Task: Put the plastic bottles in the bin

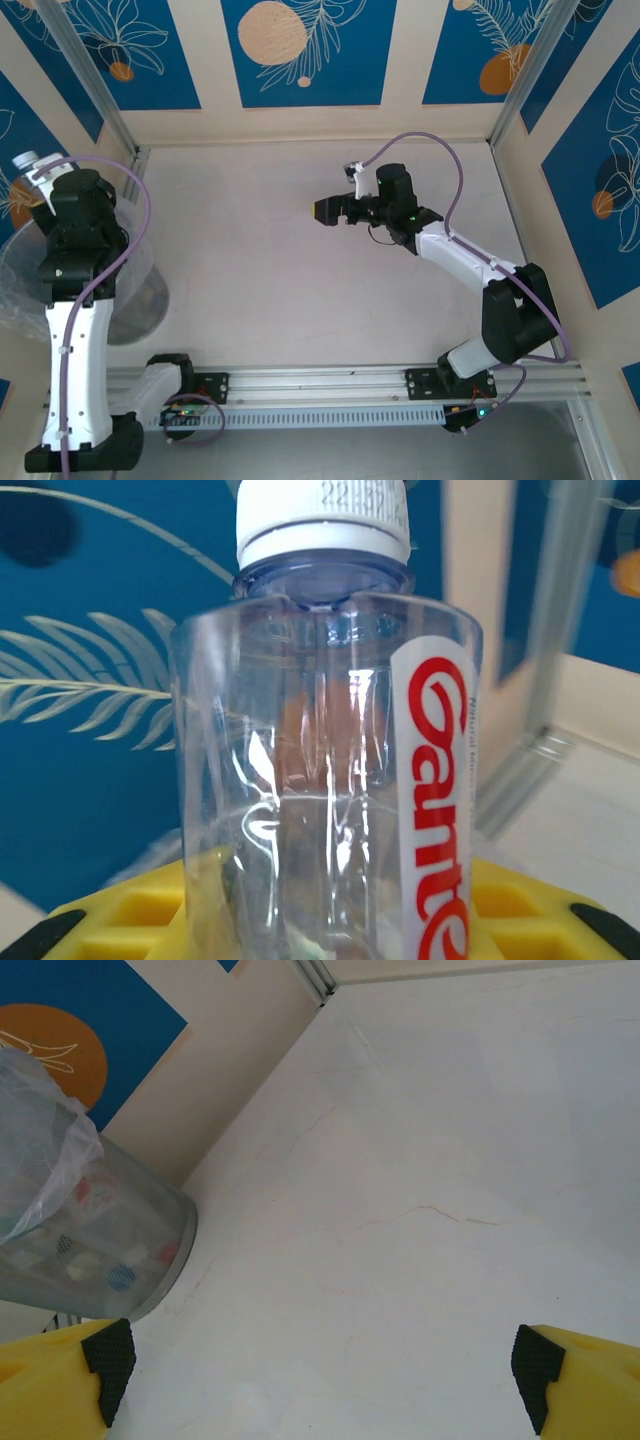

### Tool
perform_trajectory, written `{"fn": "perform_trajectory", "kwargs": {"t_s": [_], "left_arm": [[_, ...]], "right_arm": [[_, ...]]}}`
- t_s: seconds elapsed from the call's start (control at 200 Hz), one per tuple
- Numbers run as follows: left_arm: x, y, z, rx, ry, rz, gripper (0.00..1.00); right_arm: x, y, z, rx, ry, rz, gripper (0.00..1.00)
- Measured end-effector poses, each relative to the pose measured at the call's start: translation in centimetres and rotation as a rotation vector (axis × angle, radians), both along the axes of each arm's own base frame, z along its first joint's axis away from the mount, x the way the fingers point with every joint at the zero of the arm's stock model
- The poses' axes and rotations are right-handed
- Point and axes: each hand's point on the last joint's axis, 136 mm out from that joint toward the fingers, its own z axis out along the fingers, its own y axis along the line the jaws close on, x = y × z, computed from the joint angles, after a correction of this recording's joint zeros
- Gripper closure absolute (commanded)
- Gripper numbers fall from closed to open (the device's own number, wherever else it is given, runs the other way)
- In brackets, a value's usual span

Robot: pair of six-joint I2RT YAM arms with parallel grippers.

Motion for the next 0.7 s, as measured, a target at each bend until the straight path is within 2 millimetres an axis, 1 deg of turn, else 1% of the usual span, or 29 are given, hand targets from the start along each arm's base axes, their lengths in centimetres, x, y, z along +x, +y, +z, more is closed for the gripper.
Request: {"fn": "perform_trajectory", "kwargs": {"t_s": [0.12, 0.235, 0.345, 0.4, 0.48, 0.64, 0.7], "left_arm": [[-1.5, 3.5, -0.6, 0.006, 0.010, 0.157, 0.66], [-2.8, 6.6, -2.2, -0.014, 0.019, 0.267, 0.66], [-3.5, 8.8, -3.7, -0.035, 0.005, 0.318, 0.64], [-3.3, 9.6, -4.4, -0.038, -0.005, 0.320, 0.64], [-2.5, 10.3, -5.4, -0.036, -0.010, 0.296, 0.63], [0.2, 11.1, -7.1, -0.005, 0.004, 0.200, 0.63], [1.0, 11.4, -7.8, 0.003, 0.009, 0.174, 0.60]], "right_arm": [[0.0, -0.3, 0.2, -0.008, -0.017, 0.002, 0.01], [-0.1, -0.4, 0.6, -0.013, -0.032, 0.006, 0.01], [0.0, -0.4, 1.1, -0.012, -0.041, 0.007, 0.01], [0.1, -0.3, 1.4, -0.009, -0.046, 0.007, 0.01], [0.2, -0.3, 1.8, -0.006, -0.052, 0.006, 0.01], [0.1, -0.1, 1.9, 0.000, -0.048, 0.006, 0.01], [0.0, 0.0, 1.9, 0.000, -0.047, 0.007, 0.01]]}}
